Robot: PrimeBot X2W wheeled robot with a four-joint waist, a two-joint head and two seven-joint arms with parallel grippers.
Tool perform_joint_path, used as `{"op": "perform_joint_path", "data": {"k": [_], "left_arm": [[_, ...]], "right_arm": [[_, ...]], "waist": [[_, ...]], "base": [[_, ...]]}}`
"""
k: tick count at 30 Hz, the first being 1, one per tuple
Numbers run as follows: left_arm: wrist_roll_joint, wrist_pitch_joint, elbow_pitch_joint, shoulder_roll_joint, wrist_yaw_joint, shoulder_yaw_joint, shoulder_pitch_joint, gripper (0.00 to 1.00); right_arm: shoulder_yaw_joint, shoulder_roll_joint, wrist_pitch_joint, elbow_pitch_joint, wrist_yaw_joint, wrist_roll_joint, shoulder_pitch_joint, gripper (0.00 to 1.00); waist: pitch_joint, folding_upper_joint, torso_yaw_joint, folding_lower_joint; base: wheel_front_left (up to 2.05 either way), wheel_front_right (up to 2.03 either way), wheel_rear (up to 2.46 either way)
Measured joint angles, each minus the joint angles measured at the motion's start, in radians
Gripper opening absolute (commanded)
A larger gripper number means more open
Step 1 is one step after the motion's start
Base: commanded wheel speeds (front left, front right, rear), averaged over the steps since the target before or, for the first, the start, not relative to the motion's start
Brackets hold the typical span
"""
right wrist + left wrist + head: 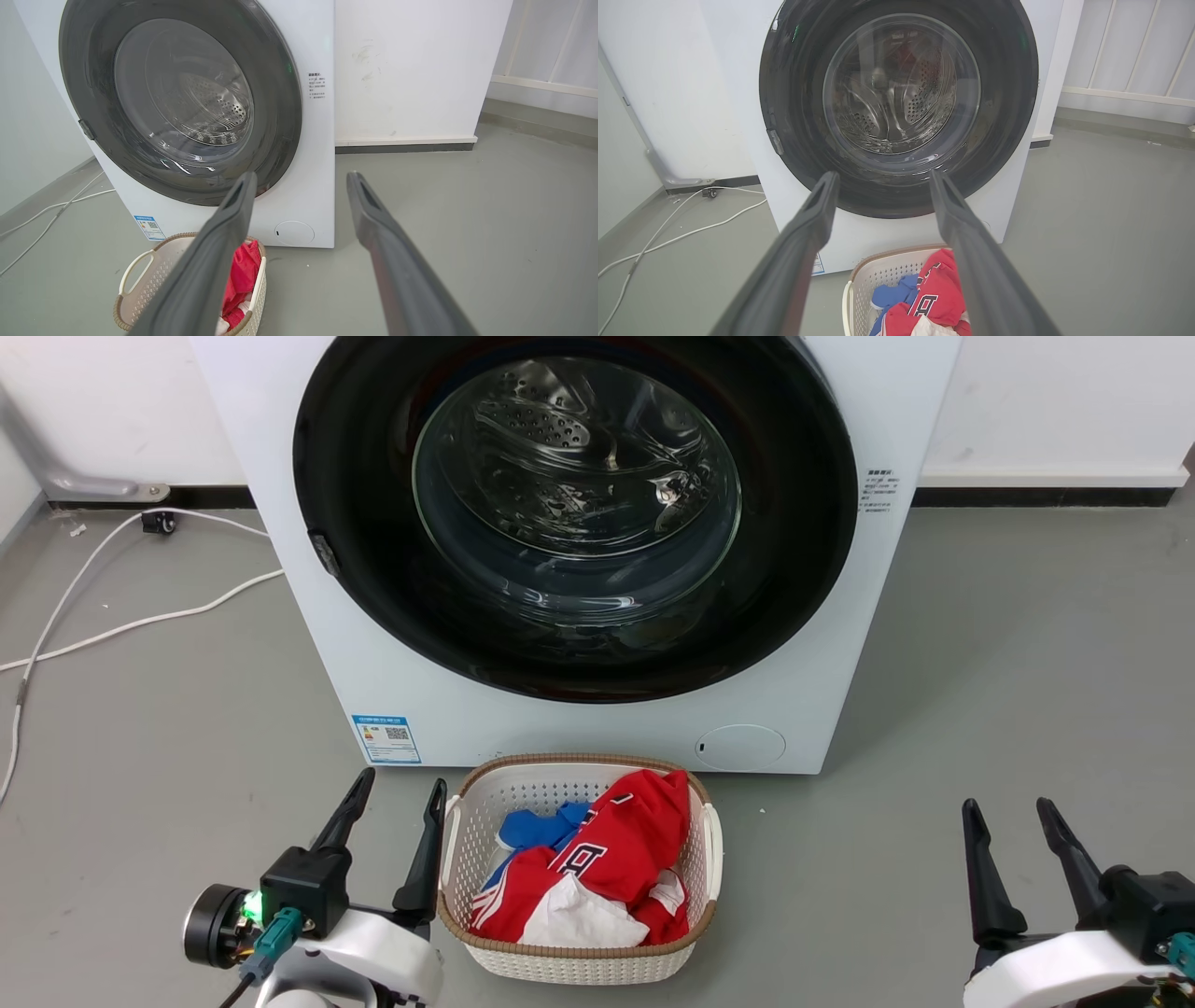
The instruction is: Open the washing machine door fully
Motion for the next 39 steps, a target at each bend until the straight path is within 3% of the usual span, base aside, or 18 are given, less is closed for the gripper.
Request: {"op": "perform_joint_path", "data": {"k": [3,8,10,14,15,16,25,32,39], "left_arm": [[-0.007,0.002,-0.001,0.003,0.001,0.0,0.0,1.0],[-0.015,0.006,-0.002,0.007,0.005,0.0,0.0,1.0],[-0.016,0.006,-0.003,0.009,0.009,0.0,0.0,1.0],[-0.02,0.006,-0.006,0.01,0.01,0.0,0.0,1.0],[-0.024,0.006,-0.007,0.011,0.014,0.001,0.0,1.0],[-0.024,0.006,-0.007,0.011,0.014,0.001,0.0,1.0],[-0.026,0.005,-0.016,0.012,0.019,-0.004,0.0,1.0],[-0.035,0.002,-0.032,0.011,0.021,-0.006,-0.003,1.0],[-0.041,0.0,-0.067,0.013,0.018,-0.005,-0.051,1.0]], "right_arm": [[-0.001,0.0,0.0,0.007,0.0,0.013,0.0,0.0],[-0.003,0.0,0.0,0.01,0.0,0.033,-0.003,0.0],[-0.013,0.001,0.003,0.014,0.0,0.09,-0.005,0.0],[-0.04,0.001,0.03,0.058,0.0,0.476,-0.009,0.0],[-0.049,0.001,0.053,0.075,0.0,0.619,-0.013,0.0],[-0.049,0.001,0.053,0.075,0.0,0.619,-0.013,0.0],[-0.115,0.002,0.128,0.127,0.0,1.167,-0.087,0.0],[-0.244,0.0,0.185,0.237,0.0,1.372,-0.224,0.0],[-0.309,-0.082,0.216,0.418,0.0,1.421,-0.439,0.0]], "waist": [[0.0,0.0,0.0,0.0],[0.003,0.0,-0.002,0.0],[0.003,0.0,-0.003,0.0],[0.001,0.0,-0.006,0.0],[0.0,0.0,-0.008,0.0],[0.0,0.0,-0.008,0.0],[0.005,0.0,-0.011,0.0],[0.025,0.0,-0.011,0.0],[0.096,0.0,-0.004,0.0]], "base": [[0.0,0.0,0.0],[0.0,0.0,0.0],[0.0,0.0,0.0],[0.0,0.0,0.0],[0.0,0.0,0.0],[0.0,0.0,0.0],[0.0,0.0,0.0],[0.0,0.0,0.0],[0.0,0.0,0.0]]}}
